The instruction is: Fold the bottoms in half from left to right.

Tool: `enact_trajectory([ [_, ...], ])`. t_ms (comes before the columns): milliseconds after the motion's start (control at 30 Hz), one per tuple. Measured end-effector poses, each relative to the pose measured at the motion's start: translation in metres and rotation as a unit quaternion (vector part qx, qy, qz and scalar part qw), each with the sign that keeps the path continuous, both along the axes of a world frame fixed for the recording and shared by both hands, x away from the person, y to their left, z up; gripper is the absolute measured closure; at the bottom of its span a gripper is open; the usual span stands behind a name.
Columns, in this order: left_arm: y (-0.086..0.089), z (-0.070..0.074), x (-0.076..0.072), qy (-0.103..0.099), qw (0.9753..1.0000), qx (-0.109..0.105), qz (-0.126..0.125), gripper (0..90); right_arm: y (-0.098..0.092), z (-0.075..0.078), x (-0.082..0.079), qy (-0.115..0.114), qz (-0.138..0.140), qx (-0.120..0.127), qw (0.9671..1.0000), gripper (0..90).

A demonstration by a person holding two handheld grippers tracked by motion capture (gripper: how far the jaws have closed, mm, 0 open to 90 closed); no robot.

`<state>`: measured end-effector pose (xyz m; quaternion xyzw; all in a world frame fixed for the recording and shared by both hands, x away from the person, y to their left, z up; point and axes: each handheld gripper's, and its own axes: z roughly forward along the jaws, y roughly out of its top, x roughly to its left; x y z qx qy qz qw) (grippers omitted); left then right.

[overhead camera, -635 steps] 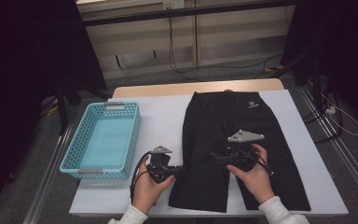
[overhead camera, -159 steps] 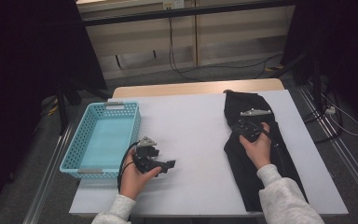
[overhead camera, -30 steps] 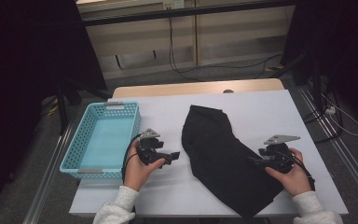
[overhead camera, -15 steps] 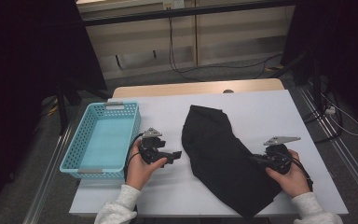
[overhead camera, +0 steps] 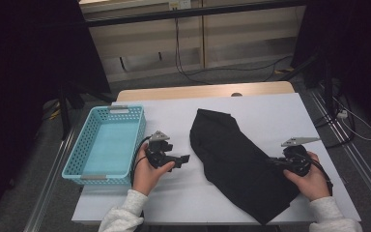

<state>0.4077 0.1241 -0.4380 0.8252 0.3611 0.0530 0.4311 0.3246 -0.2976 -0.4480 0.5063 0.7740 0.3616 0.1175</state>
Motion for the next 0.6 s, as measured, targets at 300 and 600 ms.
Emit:
enact_trajectory([
  [300,-0.004,0.003,0.013,-0.006,0.9994,-0.007,0.032,13.4,-0.001,0.000,0.000,-0.005,0.001,-0.008,0.9999,87.4],
  [600,-0.017,0.000,0.031,0.001,0.9994,0.003,0.034,14.2,0.000,-0.001,0.000,-0.004,0.005,-0.010,0.9999,87.2],
])
